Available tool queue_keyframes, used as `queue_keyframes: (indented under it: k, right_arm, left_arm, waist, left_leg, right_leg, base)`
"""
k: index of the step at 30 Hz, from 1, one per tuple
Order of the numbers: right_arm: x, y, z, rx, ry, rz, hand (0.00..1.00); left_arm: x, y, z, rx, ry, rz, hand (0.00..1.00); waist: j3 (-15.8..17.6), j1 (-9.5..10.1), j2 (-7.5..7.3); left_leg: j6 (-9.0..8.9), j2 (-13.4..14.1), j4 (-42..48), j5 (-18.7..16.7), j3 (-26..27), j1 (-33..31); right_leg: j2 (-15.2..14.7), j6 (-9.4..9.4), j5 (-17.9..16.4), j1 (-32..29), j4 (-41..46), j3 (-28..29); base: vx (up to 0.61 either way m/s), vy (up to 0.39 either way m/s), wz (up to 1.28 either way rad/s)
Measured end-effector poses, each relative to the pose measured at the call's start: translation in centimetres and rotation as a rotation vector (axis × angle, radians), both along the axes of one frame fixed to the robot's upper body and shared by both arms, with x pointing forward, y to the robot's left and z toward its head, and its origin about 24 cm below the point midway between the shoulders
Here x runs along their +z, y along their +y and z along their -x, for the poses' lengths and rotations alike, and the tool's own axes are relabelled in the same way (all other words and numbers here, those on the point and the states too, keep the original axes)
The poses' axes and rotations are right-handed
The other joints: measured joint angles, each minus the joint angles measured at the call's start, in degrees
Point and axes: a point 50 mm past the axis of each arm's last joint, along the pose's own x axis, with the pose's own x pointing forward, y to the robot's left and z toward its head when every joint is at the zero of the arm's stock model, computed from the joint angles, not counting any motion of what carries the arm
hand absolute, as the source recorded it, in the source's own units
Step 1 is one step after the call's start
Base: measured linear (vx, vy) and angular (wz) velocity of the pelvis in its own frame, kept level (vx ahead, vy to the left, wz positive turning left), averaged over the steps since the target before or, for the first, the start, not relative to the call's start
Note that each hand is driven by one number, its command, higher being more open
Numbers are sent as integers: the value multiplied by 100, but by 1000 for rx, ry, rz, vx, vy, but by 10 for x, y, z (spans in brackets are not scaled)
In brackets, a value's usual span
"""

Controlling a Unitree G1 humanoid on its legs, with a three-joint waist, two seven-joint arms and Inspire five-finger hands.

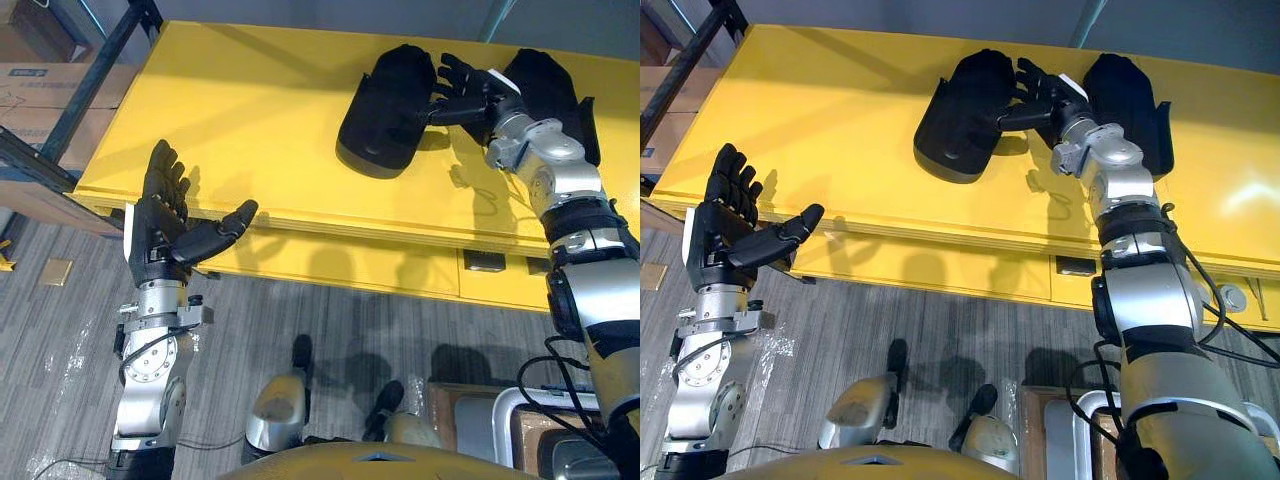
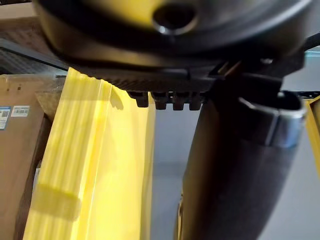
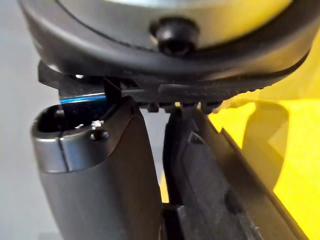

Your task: Walk over and take three plastic housings, then place them on the shelf

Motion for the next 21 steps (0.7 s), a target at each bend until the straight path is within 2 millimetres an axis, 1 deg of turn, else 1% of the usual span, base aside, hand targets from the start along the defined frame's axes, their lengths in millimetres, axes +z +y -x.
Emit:
queue_keyframes:
  k: [3,5,8,13,16,19,21]
  right_arm:
    - [10,-1,-1,-8,-12,43,100]
    - [11,-2,-1,-11,-26,45,100]
    - [22,-2,-3,-24,-52,41,100]
    - [31,-1,-3,-31,-96,43,100]
    - [37,1,-3,-33,-111,48,100]
    - [46,3,-3,-54,-174,59,100]
    - [60,3,0,-90,-260,65,100]
  left_arm:
    - [0,0,0,2,0,2,100]
    - [0,0,0,2,-11,5,100]
    - [1,1,0,0,-19,26,100]
    - [2,-1,1,-15,-34,28,100]
    - [0,-4,0,-37,-31,29,100]
    - [0,-7,0,-61,-34,22,100]
    - [1,-9,1,-71,-50,1,100]
  waist:
    - [59,1,91]
    - [69,14,107]
    - [117,41,171]
    - [124,160,179]
    - [126,177,177]
    - [126,170,176]
    - [126,142,176]
  left_leg:
    - [-19,14,0,-10,-63,-52]
    - [-39,21,-5,-1,-92,-97]
    - [-11,25,0,43,-118,-171]
    - [-12,26,10,55,-143,-185]
    - [-13,25,15,54,-163,-186]
    - [-25,33,32,43,-174,-186]
    - [-32,53,46,38,-160,-184]
  right_leg:
    - [-2,-4,-4,-20,13,-59]
    - [1,-5,-4,-54,16,-85]
    - [2,-10,-7,-127,48,-105]
    - [29,-32,-23,-124,44,-123]
    - [42,-44,-31,-115,48,-124]
    - [44,-54,-42,-113,73,-123]
    - [61,-55,-42,-116,76,-106]
  base:
    - [-49,9,9]
    - [-28,6,9]
    - [-11,2,5]
    - [6,-6,1]
    - [-2,-9,4]
    - [-11,0,0]
    - [-33,-5,-4]
